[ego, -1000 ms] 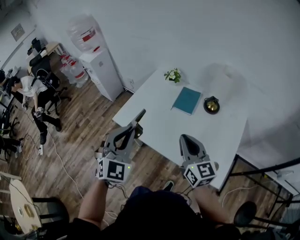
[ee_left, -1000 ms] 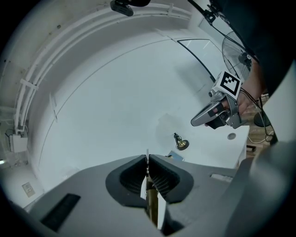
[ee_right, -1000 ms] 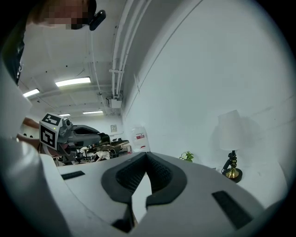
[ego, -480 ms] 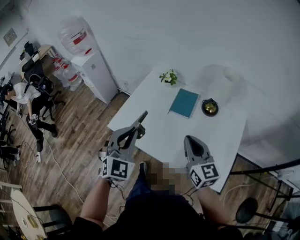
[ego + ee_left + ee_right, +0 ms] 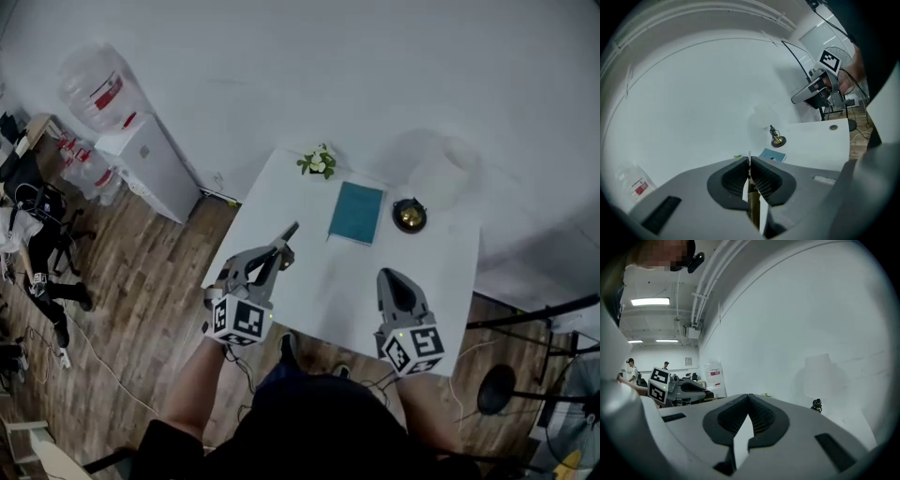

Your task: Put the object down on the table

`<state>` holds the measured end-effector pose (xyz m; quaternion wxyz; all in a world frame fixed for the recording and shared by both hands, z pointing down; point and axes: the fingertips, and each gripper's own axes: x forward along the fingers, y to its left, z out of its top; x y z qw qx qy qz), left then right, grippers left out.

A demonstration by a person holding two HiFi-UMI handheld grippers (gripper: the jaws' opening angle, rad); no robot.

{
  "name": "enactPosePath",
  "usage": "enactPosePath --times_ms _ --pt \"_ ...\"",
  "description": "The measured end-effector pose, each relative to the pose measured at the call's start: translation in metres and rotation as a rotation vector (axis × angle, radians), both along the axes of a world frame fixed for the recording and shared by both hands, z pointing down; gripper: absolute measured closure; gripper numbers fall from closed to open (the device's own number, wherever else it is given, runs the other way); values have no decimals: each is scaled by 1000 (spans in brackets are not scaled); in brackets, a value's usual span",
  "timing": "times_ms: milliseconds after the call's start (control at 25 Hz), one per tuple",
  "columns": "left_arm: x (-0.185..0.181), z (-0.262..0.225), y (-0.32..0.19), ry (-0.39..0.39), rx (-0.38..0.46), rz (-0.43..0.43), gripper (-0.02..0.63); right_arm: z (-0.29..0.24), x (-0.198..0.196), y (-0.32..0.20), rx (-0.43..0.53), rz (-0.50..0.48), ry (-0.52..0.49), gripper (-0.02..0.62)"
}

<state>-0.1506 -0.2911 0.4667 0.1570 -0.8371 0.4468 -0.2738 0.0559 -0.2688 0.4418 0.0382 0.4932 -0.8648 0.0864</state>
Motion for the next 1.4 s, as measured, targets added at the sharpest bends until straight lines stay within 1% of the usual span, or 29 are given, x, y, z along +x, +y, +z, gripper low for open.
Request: enactPosePath --times_ms 200,360,680,1000,1120,1400 --pt "-16 38 -49 12 -54 59 583 12 -10 -22 -36 77 26 591" --pt "-25 72 -77 15 -97 97 583 20 -16 -31 -58 138 42 591" --pt "-32 148 -117 -35 -200 158 584 39 -22 -38 -114 223 74 591" --pt "-32 207 -122 -103 -235 195 583 50 -28 -39 -156 266 96 591" --pt "-33 224 -117 -128 -229 208 583 54 -32 -39 -169 270 106 591" --pt "-47 254 -105 -147 -247 177 583 63 -45 -40 -202 256 98 591"
